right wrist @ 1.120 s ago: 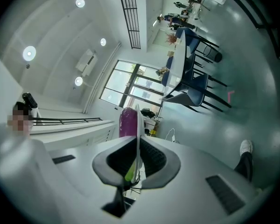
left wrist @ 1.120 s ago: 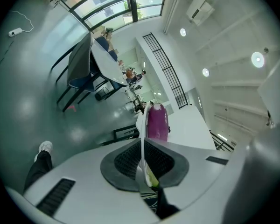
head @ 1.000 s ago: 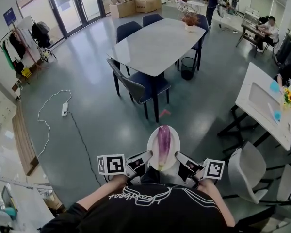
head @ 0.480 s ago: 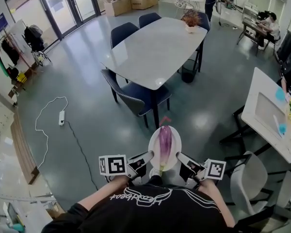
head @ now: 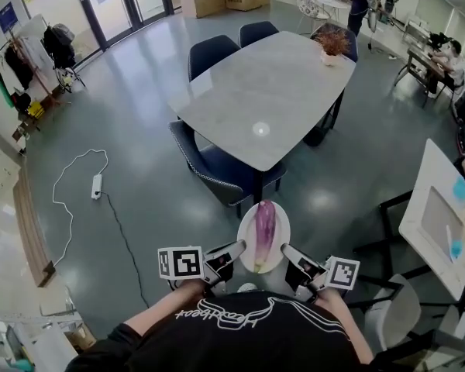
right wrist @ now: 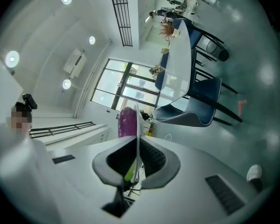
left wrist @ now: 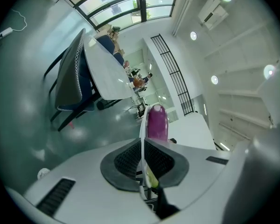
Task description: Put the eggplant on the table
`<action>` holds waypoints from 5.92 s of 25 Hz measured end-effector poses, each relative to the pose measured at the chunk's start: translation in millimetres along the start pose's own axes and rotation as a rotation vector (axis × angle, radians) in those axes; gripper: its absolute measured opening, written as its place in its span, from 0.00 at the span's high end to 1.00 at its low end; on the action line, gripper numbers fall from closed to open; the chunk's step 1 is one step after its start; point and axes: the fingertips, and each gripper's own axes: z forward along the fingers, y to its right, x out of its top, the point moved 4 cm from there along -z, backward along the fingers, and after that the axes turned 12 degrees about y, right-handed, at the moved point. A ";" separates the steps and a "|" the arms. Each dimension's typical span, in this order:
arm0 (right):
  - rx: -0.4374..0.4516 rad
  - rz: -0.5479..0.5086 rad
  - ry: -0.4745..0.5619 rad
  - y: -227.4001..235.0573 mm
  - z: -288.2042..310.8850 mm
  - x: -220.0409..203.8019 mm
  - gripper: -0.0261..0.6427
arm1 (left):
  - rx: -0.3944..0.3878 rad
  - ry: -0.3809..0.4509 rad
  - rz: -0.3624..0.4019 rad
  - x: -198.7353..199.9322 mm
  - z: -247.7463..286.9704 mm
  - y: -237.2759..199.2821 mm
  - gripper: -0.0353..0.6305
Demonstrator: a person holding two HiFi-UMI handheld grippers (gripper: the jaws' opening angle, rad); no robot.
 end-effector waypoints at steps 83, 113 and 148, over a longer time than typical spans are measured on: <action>0.045 0.006 -0.216 107.8 268.6 328.4 0.93 | 0.101 0.193 -0.064 259.2 303.4 -49.7 0.91; -0.012 -0.049 -0.249 160.9 374.4 380.4 0.93 | 0.143 0.222 -0.063 350.5 365.0 -112.2 0.91; -0.302 -0.077 -0.266 279.9 440.2 412.7 0.93 | 0.317 0.126 -0.093 394.6 443.4 -221.5 0.91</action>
